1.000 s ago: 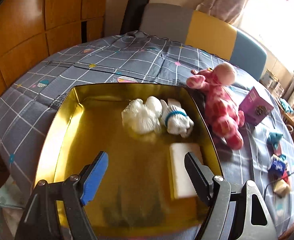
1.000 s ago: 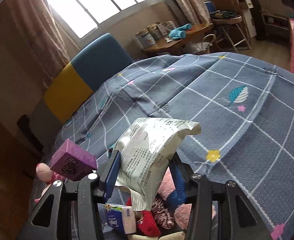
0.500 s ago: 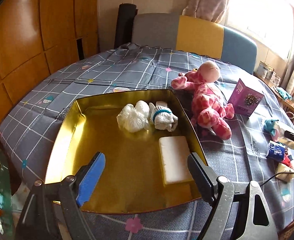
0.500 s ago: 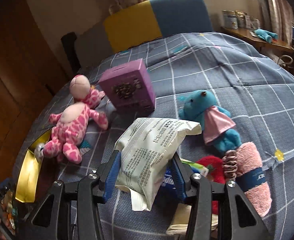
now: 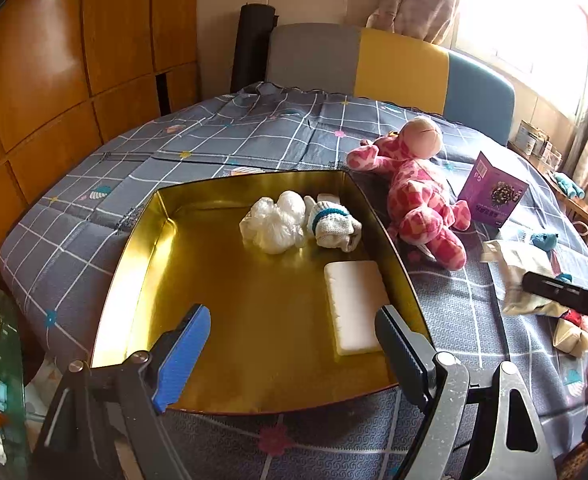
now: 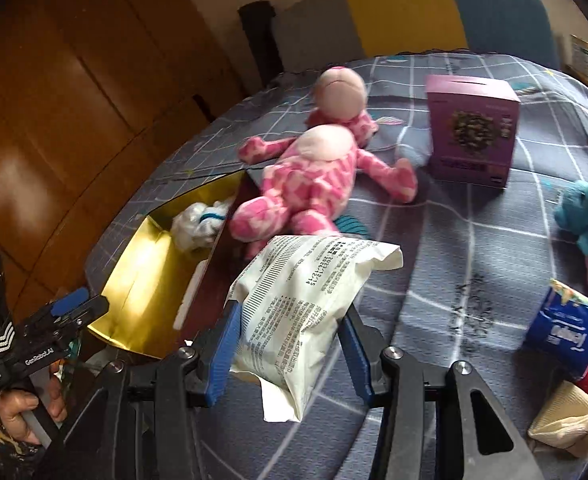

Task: Organize soft objects
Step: 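Carry the paper packet into the gold tray and release it with the right gripper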

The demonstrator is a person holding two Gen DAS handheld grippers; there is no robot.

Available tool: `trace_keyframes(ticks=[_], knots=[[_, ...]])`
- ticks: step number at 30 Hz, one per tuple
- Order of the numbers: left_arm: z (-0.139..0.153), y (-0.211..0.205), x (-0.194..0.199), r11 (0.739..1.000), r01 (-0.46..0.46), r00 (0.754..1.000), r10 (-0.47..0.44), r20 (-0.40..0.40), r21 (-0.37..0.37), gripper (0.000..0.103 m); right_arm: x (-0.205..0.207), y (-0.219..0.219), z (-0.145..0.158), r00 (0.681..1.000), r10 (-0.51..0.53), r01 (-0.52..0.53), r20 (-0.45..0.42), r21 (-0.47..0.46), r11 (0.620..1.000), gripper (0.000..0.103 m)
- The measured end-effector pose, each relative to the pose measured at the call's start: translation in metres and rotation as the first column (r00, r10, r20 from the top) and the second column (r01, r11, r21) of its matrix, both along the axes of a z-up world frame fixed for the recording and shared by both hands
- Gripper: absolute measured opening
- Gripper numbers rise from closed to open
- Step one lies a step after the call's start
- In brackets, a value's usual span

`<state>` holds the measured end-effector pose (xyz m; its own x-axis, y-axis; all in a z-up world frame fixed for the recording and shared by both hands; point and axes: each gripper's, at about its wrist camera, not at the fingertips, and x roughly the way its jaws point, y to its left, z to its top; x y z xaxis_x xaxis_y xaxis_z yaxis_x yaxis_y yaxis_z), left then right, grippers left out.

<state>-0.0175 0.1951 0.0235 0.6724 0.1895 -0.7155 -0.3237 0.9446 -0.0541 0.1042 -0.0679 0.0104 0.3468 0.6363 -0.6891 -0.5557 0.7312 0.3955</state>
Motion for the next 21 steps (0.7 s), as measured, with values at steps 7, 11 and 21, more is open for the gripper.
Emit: trace_keyframes(ticks=[7,11,21], knots=[[-0.001,0.023,-0.012,0.998,-0.054,0.998,0.054,0.012,-0.017,0.085,-0.024,0.078,0.006,0.982,0.190,-0.189,0.015,-0.031,0.981,0.049],[0.000,0.038,-0.024,0.994,-0.107,0.994,0.107,0.018,0.022,0.085,-0.031,0.123,0.001,0.964,0.264,-0.263,0.014,-0.071,0.962,0.049],[0.000,0.064,-0.040,0.985,-0.172,0.984,0.172,0.038,0.000,0.085,-0.030,0.214,-0.045,0.936,0.353,-0.338,-0.006,-0.307,0.890,0.050]])
